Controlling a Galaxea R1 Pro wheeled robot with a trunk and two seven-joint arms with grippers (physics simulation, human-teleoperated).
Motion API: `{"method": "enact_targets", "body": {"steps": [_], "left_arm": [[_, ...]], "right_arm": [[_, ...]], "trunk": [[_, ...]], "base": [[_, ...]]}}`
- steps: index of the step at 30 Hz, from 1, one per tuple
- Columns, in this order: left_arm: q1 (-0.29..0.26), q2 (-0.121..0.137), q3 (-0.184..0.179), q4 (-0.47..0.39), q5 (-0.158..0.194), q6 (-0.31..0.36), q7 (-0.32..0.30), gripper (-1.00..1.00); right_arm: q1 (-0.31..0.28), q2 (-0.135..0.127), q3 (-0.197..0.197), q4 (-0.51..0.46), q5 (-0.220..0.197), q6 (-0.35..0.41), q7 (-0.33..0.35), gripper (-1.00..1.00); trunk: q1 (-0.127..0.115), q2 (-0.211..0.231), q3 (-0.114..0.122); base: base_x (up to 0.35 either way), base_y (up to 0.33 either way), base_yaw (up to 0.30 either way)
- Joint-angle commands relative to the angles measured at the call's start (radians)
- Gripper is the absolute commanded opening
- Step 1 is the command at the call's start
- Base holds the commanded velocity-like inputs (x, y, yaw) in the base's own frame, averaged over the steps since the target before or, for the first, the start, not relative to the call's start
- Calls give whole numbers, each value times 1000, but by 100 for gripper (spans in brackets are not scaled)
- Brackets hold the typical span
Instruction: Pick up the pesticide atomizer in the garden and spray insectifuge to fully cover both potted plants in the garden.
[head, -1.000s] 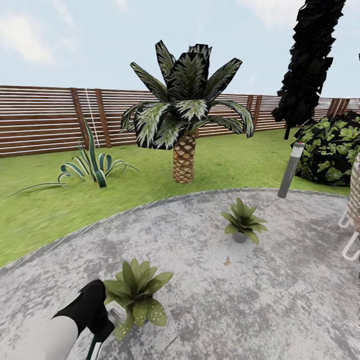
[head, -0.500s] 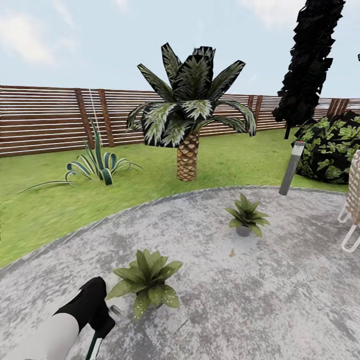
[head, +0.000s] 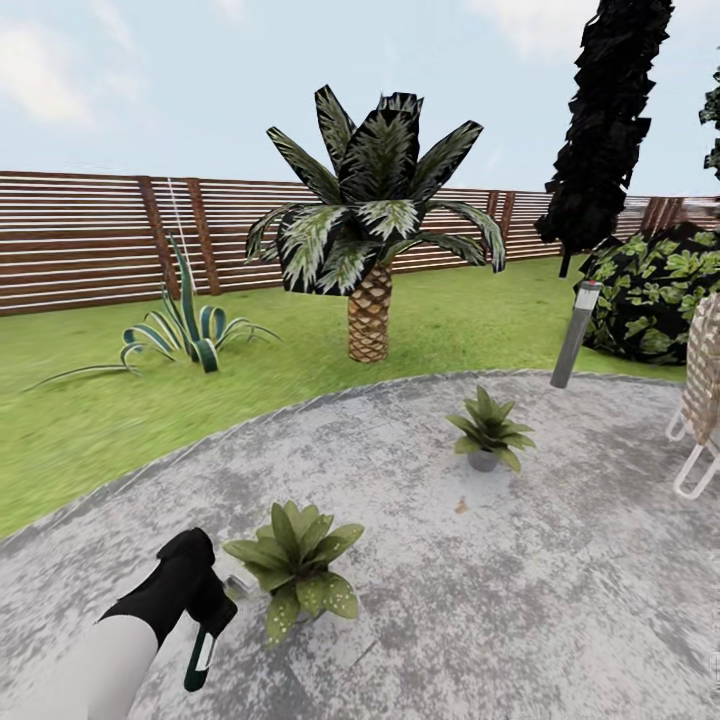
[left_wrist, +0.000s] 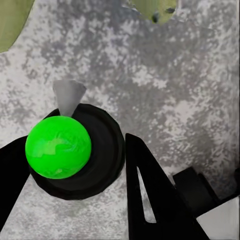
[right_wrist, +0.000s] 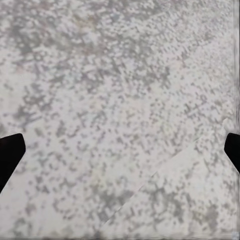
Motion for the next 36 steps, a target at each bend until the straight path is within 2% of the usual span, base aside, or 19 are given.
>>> {"method": "enact_targets", "body": {"steps": [1, 3, 8, 11, 13, 15, 17, 20, 24, 36], "left_arm": [[-1, 1, 1, -3, -10, 3, -35, -100], [-5, 6, 0, -4, -14, 1, -82, -100], [-22, 39, 0, -1, -47, -4, -153, -100], [-53, 46, -2, 4, -64, -7, -218, -100], [-65, 49, -2, 7, -98, -5, -239, -100], [-71, 49, -1, 7, -168, -3, -275, -100], [-72, 47, -1, 2, -219, -3, -326, -100], [-73, 42, -1, -2, -263, -2, -366, -100], [-73, 35, -1, -3, -279, 1, -377, -100], [-63, 33, -2, -3, -283, 2, -377, -100]], "right_arm": [[-1, 0, -8, 1, 10, -3, -3, 100], [-1, 0, -8, 2, 11, -3, -4, 100], [0, 0, -8, 1, 11, -3, -4, 100], [0, 0, -8, 1, 11, -3, -3, 100], [0, 0, -9, 1, 10, -3, -3, 100], [-1, 0, -9, 1, 10, -2, -2, 100], [0, 0, -9, 1, 10, -2, -3, 100], [-1, 0, -9, 1, 10, -3, -4, 100], [0, 1, -8, 1, 10, -4, -4, 100], [-1, 0, -6, 2, 11, -5, -4, 100]], "trunk": [[0, 0, -1], [0, 0, -1], [0, 0, -1], [0, 0, -1], [0, 0, -1], [0, 0, -1], [0, 0, -1], [0, 0, -1], [0, 0, -1], [0, 0, -1]], "base": [[0, 0, -248], [0, 0, -253], [0, 0, -104], [0, 0, -27], [0, 0, -155], [0, 0, -245], [-64, 20, -271], [-180, 147, -280], [-99, 262, -211], [40, 304, -9]]}}
